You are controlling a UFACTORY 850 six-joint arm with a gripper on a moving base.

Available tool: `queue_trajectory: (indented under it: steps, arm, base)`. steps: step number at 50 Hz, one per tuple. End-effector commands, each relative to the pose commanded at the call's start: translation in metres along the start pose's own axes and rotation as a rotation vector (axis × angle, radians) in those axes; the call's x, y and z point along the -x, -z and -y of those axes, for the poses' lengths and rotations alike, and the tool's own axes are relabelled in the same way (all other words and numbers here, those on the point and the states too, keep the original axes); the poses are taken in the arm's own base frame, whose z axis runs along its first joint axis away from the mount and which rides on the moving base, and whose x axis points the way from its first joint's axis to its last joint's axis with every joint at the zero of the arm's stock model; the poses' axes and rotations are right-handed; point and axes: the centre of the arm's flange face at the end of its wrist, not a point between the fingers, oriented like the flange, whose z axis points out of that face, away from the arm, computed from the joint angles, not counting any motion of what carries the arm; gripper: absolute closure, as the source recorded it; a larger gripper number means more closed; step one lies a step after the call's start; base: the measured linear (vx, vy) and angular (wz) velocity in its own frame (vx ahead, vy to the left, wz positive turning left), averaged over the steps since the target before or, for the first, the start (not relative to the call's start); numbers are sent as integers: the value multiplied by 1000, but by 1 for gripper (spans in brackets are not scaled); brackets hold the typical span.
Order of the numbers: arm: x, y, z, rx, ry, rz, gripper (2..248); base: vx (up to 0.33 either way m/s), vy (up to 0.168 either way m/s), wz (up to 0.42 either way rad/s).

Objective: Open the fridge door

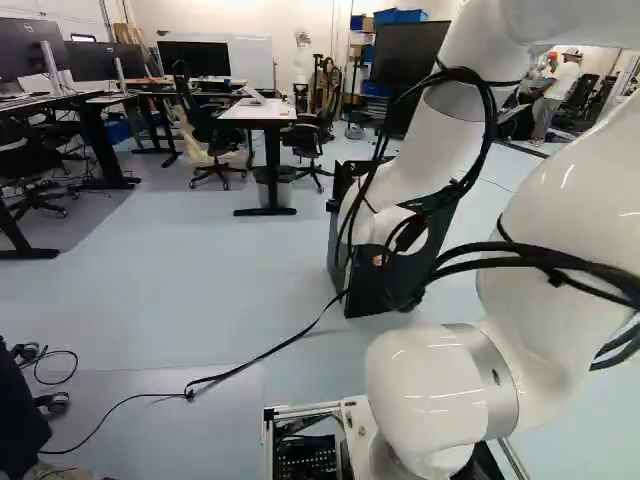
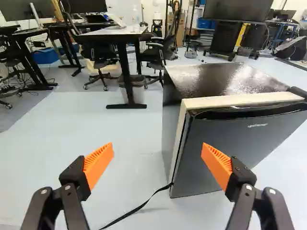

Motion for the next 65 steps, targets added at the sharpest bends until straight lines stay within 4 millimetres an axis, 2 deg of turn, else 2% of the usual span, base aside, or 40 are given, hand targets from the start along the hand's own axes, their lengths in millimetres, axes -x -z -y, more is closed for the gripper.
queue_trajectory:
  steps: [34, 65]
  arm:
    - [-15, -42, 16, 27, -48, -3, 3]
    - [-25, -74, 37, 144, -186, -4, 3]
  base:
    - [0, 0, 0]
    - [0, 0, 0]
